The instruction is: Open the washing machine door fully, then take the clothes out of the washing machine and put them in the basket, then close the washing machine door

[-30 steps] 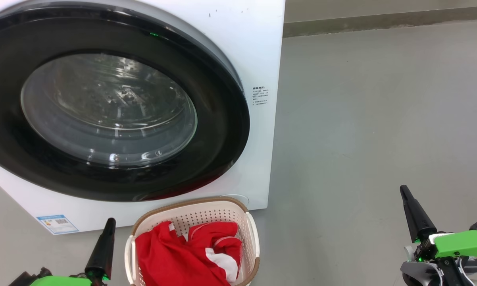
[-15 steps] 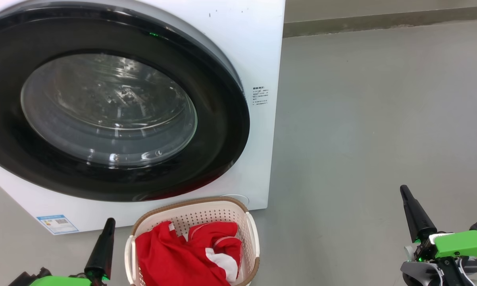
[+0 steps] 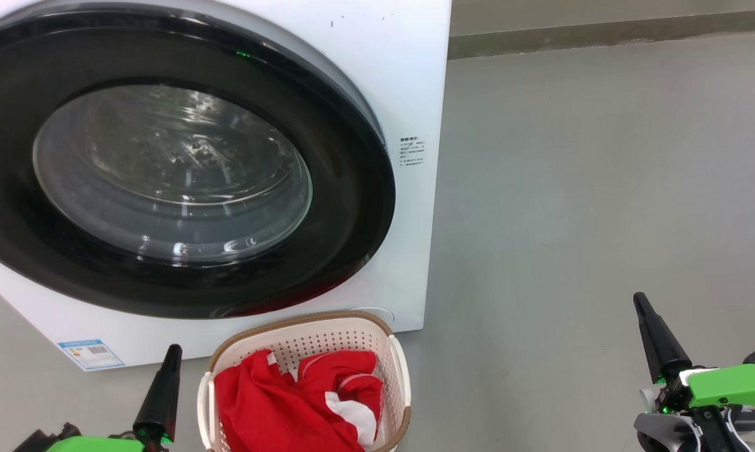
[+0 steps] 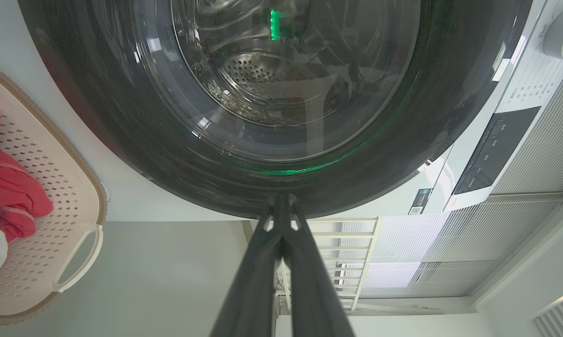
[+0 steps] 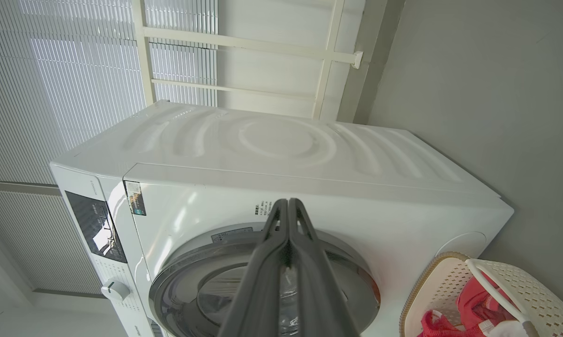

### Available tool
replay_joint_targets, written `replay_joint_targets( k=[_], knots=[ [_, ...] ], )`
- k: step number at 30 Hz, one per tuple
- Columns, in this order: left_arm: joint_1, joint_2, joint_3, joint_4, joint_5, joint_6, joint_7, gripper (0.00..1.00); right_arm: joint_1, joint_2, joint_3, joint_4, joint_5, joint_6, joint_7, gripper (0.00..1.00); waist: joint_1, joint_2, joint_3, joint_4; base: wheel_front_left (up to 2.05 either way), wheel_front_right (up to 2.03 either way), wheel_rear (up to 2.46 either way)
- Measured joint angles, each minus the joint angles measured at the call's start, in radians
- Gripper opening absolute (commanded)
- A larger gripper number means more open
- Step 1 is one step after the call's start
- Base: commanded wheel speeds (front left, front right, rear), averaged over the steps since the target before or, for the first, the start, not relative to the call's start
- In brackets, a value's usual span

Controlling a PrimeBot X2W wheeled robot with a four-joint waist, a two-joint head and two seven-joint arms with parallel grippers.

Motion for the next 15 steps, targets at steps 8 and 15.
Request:
replay_joint_targets(
  k=[8,15],
  knots=[
    [0.000,0.000,0.001,0.000,0.004,0.000,0.000,0.00,0.000,0.000,0.000,0.000,0.000,0.000,0.000,0.00,0.0000,0.0000,0.000,0.000,0.00,0.00,0.00],
    [0.000,-0.001,0.002,0.000,0.005,0.000,0.005,0.00,0.000,0.001,-0.001,0.000,0.000,0.000,0.000,0.00,0.0000,0.0000,0.000,0.000,0.00,0.00,0.00]
  ],
)
